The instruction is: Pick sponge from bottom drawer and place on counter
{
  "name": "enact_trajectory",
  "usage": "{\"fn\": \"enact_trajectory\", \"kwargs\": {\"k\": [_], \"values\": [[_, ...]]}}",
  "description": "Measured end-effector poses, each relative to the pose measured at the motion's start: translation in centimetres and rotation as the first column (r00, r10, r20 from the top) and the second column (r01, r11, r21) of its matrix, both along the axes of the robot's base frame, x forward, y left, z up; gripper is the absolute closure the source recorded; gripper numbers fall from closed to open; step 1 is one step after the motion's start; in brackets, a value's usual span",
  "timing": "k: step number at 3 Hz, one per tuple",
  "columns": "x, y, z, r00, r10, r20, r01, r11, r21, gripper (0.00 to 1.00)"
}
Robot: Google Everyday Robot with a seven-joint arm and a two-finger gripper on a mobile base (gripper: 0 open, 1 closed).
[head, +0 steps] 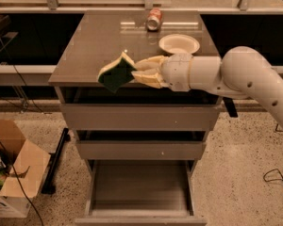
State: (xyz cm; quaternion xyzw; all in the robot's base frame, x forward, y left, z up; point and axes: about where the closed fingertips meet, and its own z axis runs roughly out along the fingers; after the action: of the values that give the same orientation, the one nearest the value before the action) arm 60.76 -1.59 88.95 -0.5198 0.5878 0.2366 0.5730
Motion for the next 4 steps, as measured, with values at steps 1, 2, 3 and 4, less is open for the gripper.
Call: {"fn": "enact_trajectory", "kwargs": {"k": [1, 2, 3, 4], "values": [[3.9, 2.3, 1.5, 0.9996, -0.007, 0.026, 0.005, 0.998, 0.057, 1.0], [7.4, 3.9, 2.7, 0.9988, -0.034, 0.036, 0.03, 0.992, 0.126, 1.0], [10.6, 4.6, 2.5, 0.9965, -0.082, 0.013, 0.079, 0.985, 0.155, 1.0], [13.6, 3.5, 0.5, 0.9799, -0.199, -0.015, 0.199, 0.973, 0.116, 0.74]]}}
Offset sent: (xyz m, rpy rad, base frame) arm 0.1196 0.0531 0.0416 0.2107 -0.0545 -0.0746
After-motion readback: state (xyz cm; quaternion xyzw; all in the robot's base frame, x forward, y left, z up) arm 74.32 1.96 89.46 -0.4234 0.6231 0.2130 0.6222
